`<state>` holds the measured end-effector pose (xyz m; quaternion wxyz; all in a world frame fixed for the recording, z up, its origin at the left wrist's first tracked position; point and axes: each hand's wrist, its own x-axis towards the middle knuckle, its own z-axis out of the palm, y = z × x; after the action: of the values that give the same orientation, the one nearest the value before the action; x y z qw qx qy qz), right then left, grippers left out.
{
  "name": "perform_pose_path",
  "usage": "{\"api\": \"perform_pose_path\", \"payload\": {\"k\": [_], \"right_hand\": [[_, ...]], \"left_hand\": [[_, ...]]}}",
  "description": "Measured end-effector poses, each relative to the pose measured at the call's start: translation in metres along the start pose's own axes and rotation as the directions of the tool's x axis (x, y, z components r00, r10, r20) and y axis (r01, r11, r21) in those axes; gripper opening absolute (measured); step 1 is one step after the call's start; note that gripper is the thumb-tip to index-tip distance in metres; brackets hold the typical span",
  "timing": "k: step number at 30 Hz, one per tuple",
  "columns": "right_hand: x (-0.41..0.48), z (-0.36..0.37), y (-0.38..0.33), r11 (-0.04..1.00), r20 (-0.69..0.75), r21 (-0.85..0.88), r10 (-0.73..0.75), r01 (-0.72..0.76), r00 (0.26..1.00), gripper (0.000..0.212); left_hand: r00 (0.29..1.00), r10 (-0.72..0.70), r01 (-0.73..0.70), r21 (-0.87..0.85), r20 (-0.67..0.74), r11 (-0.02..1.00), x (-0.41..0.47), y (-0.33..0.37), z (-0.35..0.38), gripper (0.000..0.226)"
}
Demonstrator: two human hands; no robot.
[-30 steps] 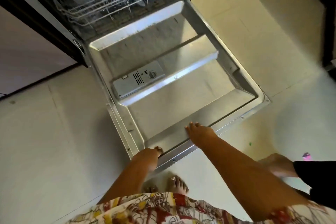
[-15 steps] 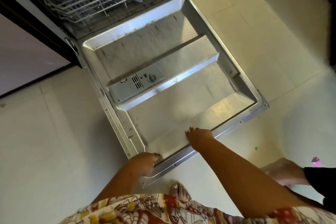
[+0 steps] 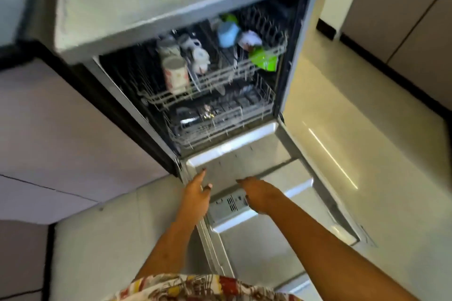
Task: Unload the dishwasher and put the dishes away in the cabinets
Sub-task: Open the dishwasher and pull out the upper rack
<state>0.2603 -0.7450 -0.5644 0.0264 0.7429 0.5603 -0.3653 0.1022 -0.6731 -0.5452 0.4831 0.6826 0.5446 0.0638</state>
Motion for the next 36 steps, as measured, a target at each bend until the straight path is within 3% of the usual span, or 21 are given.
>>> {"api": "perform_pose_path", "payload": {"k": [3,7,14,18,20,23,29,36], "right_hand": [[0.018,-0.06,-0.027,0.997,-0.162,0.034,-0.058,0.064,0.985,0.056],[0.064,-0.12,-0.055,0.989,-0.389,-0.008,-0.136,0.145,0.911,0.064],[0.162,-0.189,-0.074,0.984,-0.481,-0.176,-0.063,-0.026,0.875,0.075],[0.192,-0.205,-0.069,0.955,-0.38,-0.252,0.051,-0.156,0.924,0.063],[0.2,-0.206,-0.069,0.925,-0.386,-0.313,0.082,-0.214,0.919,0.058],[0.208,-0.212,-0.071,0.879,-0.398,-0.412,0.065,-0.241,0.915,0.051],[0.214,-0.231,-0.074,0.898,-0.24,-0.379,0.138,-0.223,0.961,0.032],[0.213,-0.231,-0.074,0.896,-0.209,-0.385,0.149,-0.221,0.966,0.026]], "left_hand": [[0.97,0.139,-0.147,-0.026,-0.197,0.989,0.024,0.045,-0.039,0.05],[0.868,0.362,-0.305,0.211,-0.341,0.929,0.076,0.073,-0.077,0.054],[0.827,0.49,-0.285,0.546,-0.276,0.788,0.169,0.063,-0.118,0.06],[0.879,0.426,-0.24,0.572,-0.214,0.784,0.207,0.063,-0.134,0.049],[0.892,0.412,-0.241,0.573,-0.187,0.783,0.219,0.069,-0.138,0.035],[0.916,0.394,-0.264,0.617,-0.082,0.742,0.237,0.075,-0.139,0.034],[0.92,0.382,-0.305,0.773,0.088,0.556,0.246,0.086,-0.141,0.043],[0.941,0.327,-0.272,0.754,0.08,0.598,0.244,0.087,-0.138,0.043]]}}
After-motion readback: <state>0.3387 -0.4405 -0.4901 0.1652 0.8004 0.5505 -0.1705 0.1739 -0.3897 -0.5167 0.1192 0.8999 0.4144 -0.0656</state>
